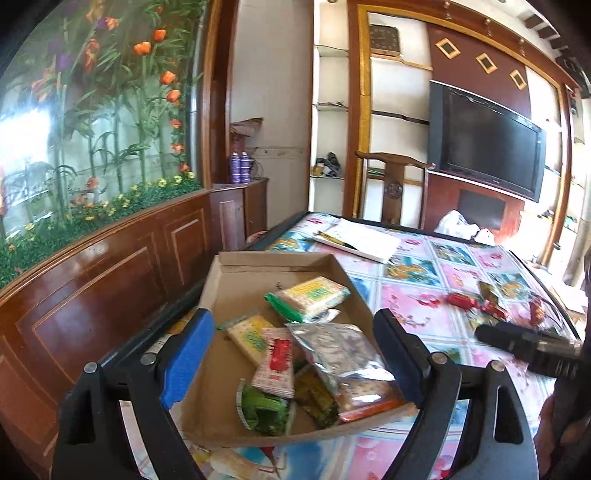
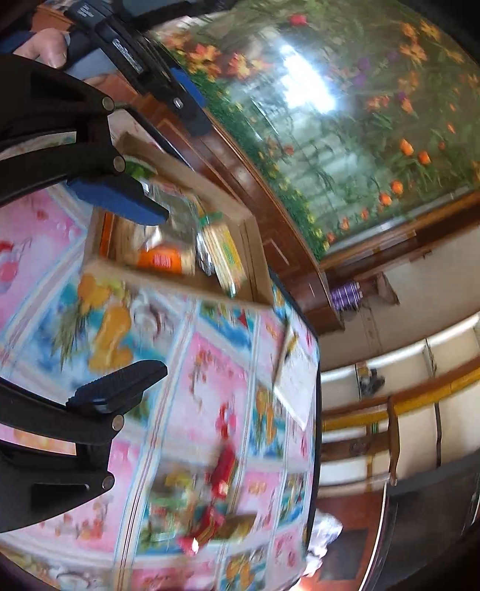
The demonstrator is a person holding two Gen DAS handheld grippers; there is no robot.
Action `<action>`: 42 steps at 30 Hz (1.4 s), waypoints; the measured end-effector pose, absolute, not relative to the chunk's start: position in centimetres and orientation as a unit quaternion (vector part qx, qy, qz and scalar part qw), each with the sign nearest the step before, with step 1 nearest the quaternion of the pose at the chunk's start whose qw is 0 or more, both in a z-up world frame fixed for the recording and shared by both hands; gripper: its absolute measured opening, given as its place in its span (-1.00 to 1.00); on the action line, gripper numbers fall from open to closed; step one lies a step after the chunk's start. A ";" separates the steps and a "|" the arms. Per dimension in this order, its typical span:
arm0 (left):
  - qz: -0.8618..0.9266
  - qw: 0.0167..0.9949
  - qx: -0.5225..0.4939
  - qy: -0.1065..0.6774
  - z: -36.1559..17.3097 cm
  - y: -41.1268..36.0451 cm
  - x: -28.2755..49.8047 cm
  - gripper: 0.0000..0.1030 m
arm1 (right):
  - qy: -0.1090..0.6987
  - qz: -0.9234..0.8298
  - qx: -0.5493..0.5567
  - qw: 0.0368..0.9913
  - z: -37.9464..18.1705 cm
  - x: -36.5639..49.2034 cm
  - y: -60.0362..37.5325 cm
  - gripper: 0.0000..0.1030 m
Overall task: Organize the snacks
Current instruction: 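Move both grippers back over the snacks on the table, then grasp the red wrapped snack bar with the left gripper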
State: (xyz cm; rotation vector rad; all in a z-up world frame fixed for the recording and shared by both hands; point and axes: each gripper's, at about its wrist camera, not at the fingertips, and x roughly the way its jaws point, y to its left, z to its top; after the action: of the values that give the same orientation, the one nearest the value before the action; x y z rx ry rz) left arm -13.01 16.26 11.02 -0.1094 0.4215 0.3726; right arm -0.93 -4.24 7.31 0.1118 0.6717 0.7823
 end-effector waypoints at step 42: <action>-0.097 0.848 -0.110 0.509 3.4 0.7 23.2 -0.24 | 0.384 0.218 0.262 0.858 5.5 7.7 -24.9 0.50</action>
State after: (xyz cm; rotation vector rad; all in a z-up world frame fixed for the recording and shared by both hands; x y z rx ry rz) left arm 23.19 0.66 3.36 -0.2315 1.0740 -0.2038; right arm 7.69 -24.88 5.49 0.5513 0.8065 0.4575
